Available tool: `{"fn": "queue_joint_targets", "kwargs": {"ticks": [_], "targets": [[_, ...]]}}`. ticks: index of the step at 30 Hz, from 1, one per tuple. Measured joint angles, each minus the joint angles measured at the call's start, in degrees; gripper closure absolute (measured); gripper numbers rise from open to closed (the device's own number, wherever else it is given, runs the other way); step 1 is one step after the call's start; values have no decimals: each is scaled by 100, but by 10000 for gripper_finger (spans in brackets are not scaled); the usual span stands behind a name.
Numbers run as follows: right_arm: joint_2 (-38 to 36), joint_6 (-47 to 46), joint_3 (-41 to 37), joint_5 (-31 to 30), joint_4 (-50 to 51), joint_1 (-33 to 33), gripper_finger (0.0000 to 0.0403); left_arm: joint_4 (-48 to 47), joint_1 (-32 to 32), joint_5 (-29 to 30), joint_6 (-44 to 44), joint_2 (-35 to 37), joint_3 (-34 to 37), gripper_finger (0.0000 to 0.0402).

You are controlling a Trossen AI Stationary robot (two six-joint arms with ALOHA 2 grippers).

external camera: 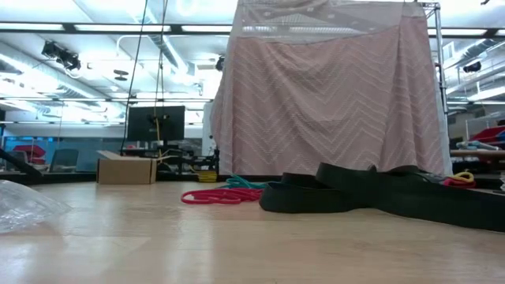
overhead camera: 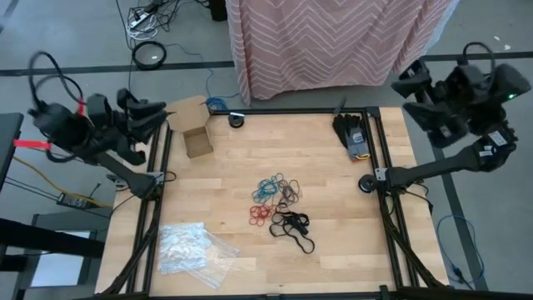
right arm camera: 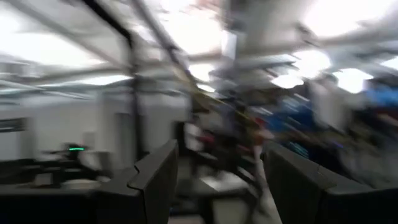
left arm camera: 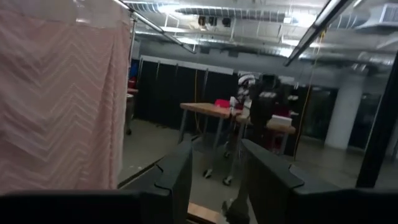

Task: Sort rubber bands
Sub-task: Put the black rubber band into the transparent zip bag

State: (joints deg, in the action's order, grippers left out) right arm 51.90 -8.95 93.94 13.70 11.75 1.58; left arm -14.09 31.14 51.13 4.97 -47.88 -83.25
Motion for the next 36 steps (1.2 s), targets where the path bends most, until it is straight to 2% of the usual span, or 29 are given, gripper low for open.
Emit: {"fn": "queue_joint_targets", "kwargs": {"ticks": [6,8,11,14,18,20,24,27,31,36], "targets": [[364,1,452,133,-98,3,179,-245,0,-2,392,-439,-801,261],[418,-56,452,-87,-25,11,182,-255,0,0,492,-469,-891,261],[441,-30,447,-736,625,108,198,-265,2,163,557,-461,-913,261],[448,-4,441,-1419,1398,191,254,-357,0,290,556,-457,-915,261],[491,114,441,-2234,2136,262,371,-515,0,433,542,-463,-915,261],[552,231,441,-2507,2526,286,389,-605,2,531,538,-467,-915,261],[923,-78,452,-2684,4108,322,349,-833,0,852,502,-464,-915,261],[1479,-406,227,-2420,5186,328,311,-1031,0,987,410,-462,-915,261],[2173,-579,-563,-1758,4893,104,276,-1362,0,1036,211,-488,-915,261],[2917,-564,-1552,-1891,3666,-201,273,-1479,2,1102,186,-511,-910,261]]}}
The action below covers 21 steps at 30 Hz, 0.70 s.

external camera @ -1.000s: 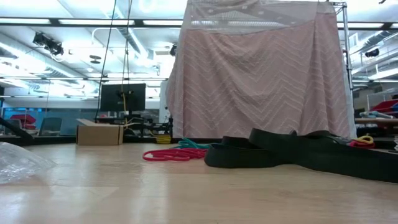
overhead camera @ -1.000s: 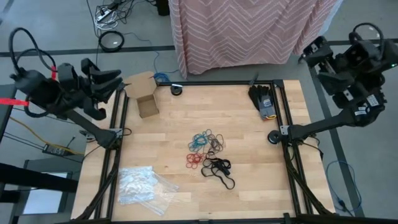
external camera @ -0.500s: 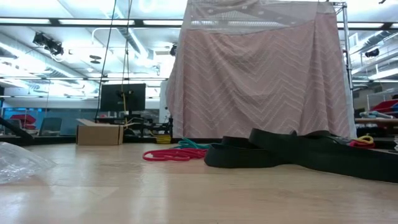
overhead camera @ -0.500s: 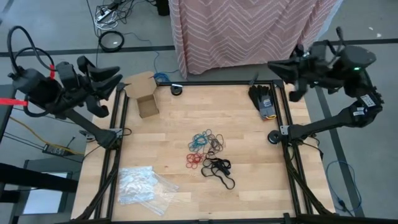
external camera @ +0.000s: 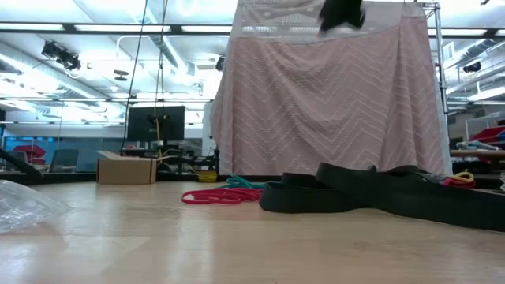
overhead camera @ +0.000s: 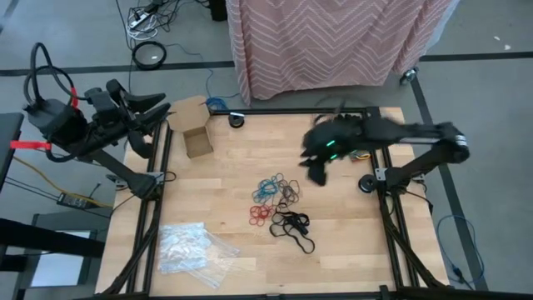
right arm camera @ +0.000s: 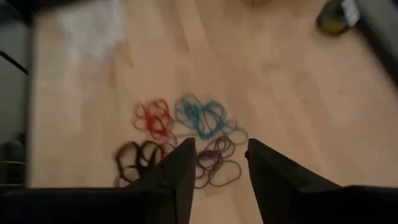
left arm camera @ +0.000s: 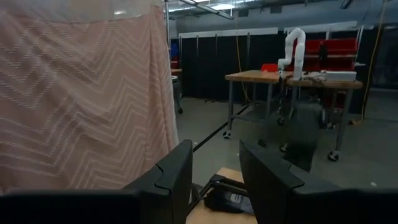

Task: Sort rubber bands
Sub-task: Put the black rubber band into the transparent zip bag

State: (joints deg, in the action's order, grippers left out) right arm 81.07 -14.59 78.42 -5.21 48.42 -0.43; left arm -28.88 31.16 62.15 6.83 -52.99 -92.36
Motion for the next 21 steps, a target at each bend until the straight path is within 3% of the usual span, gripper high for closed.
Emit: {"fn": "queue_joint_targets", "kwargs": {"ticks": [5,12,21], "targets": [[581,-224,-657,-62,-1062,-186,286,-175,-2,20,-127,11,0,261],[1449,-536,-940,-171,-1391,-327,294,-781,-2,21,-560,5,0,261],[2431,-1268,-967,-184,-1806,-293,296,-836,-2,22,-564,9,0,261]]}}
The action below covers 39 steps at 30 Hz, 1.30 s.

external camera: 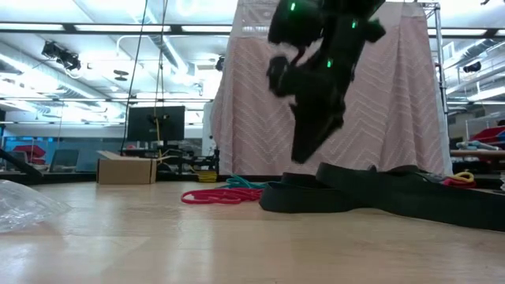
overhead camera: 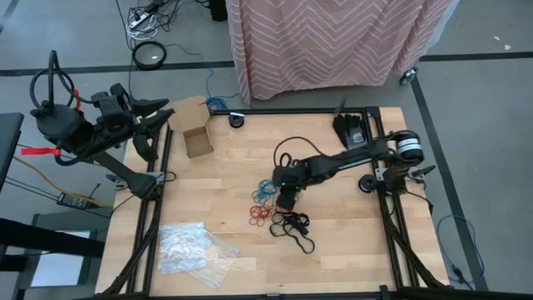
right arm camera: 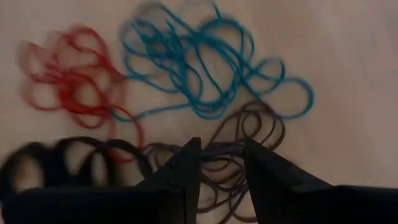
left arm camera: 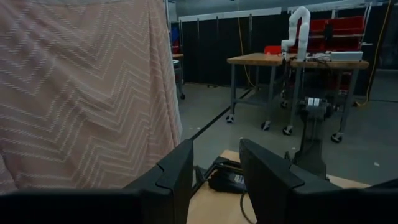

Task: Sort rubber bands
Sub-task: Put the black rubber band into the transparent zip bag

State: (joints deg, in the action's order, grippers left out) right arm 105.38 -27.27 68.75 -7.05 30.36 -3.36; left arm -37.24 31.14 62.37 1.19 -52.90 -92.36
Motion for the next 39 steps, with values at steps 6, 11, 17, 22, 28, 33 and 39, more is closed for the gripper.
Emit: {"fn": "queue_joint_targets", "kwargs": {"ticks": [6,11,17,22,28,33,39], "targets": [[411,-743,3,-164,67,9,304,-2,-1,0,0,-2,0,261],[324,-1024,0,-89,52,9,388,-4,2,0,2,2,0,261],[-738,-1200,134,-112,225,-99,402,-120,2,0,0,0,0,261],[-1692,-1369,225,-471,579,-131,403,-175,2,0,0,2,0,261],[-2127,-1460,229,-680,966,-186,403,-175,0,0,-2,0,0,261],[-1392,-482,23,-175,953,-166,388,-170,0,35,-29,0,0,261],[-390,-216,-87,379,375,18,301,-194,-1,79,-146,-2,0,261]]}}
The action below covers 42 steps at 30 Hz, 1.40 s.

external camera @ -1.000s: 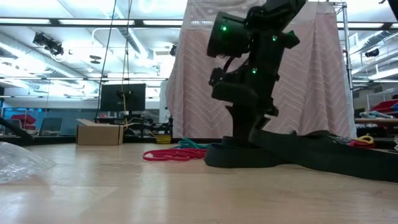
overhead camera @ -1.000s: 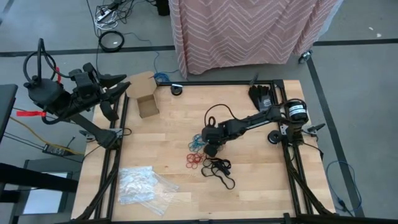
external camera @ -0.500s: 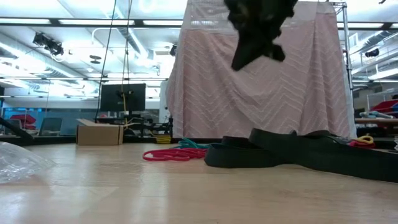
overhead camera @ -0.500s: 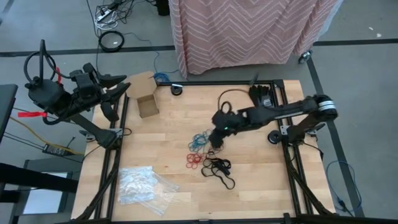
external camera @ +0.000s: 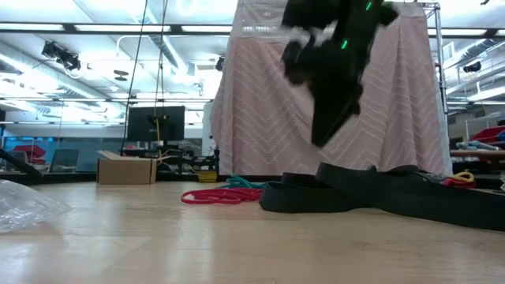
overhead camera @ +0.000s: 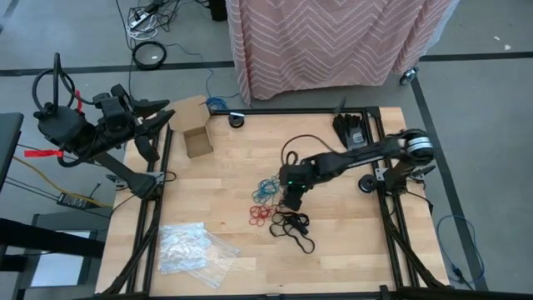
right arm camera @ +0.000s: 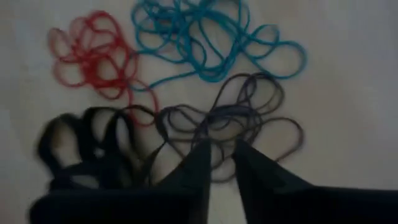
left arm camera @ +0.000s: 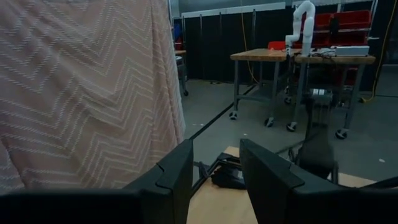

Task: Sort rubber bands
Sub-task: Put the black rubber band into the transparent zip bag

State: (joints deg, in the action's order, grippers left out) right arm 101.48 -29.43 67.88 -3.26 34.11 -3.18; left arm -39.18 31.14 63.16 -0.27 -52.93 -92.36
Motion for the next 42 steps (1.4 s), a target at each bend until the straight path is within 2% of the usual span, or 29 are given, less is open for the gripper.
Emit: {"fn": "queue_joint_targets", "kwargs": {"ticks": [6,9,11,12,16,17,20,28,34,37,42], "targets": [[791,-375,18,58,-241,169,204,-29,0,0,-4,-7,0,261],[1024,-821,55,155,-237,214,176,-93,1,-2,-7,-8,0,261],[1039,-1018,55,136,-236,204,190,-129,0,-4,-7,-11,0,261],[1006,-1071,48,102,-234,161,211,-130,0,-4,-7,-11,0,261],[716,-1082,15,32,-226,4,362,-179,0,-7,-7,-11,0,261],[609,-1088,4,122,-198,-33,380,-183,2,-7,-7,-11,0,261],[75,-1328,9,267,-173,-92,395,-266,0,-9,-9,-11,0,261],[-1538,-1727,28,-178,-43,-421,402,-329,0,-25,-22,-28,0,261],[-1629,-1574,26,-341,123,-459,400,-426,0,-24,-151,-37,0,261],[-1614,-1326,24,-346,59,-459,381,-428,0,-24,-207,-42,0,261],[-1679,-1103,25,-338,-220,-459,309,-431,1,-22,-306,-44,0,261]]}}
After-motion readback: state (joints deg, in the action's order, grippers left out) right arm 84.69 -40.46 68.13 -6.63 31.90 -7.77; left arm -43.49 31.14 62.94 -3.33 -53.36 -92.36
